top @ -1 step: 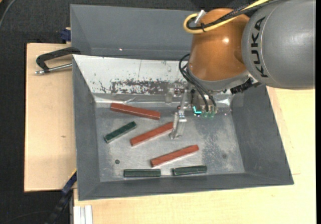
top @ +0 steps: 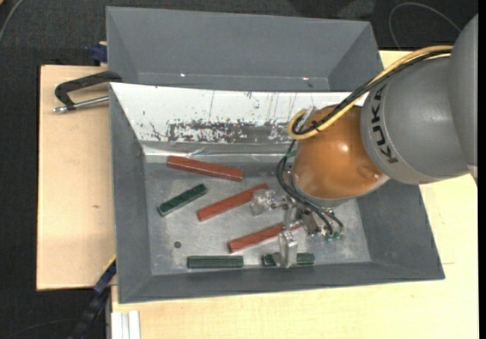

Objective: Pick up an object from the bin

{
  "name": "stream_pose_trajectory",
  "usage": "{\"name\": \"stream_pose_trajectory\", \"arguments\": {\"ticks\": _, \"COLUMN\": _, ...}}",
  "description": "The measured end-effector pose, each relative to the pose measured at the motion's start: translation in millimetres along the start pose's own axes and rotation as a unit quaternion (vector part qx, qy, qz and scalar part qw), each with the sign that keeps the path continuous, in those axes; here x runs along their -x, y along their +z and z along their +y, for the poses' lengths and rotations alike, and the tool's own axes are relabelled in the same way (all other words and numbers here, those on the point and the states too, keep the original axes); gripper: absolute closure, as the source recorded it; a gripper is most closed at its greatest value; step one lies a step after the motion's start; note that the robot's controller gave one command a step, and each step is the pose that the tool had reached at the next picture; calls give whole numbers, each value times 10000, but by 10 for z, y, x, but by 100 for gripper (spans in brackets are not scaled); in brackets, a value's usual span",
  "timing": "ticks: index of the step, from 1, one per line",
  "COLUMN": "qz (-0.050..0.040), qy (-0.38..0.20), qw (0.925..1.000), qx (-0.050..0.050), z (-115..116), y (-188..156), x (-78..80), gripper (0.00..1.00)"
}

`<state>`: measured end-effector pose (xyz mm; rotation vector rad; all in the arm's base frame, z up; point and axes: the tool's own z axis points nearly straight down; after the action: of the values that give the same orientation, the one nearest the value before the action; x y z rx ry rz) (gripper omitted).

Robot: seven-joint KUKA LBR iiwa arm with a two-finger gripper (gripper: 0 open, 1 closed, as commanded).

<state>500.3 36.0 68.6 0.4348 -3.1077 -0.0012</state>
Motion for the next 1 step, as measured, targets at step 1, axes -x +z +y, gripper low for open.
{"name": "stream_pose_trajectory", "arguments": {"ticks": 1, "qz": -60, "qy": -31, "qw": 10000, "qx": 1, "z": 333, "y": -339, "x": 30, "gripper": 0}}
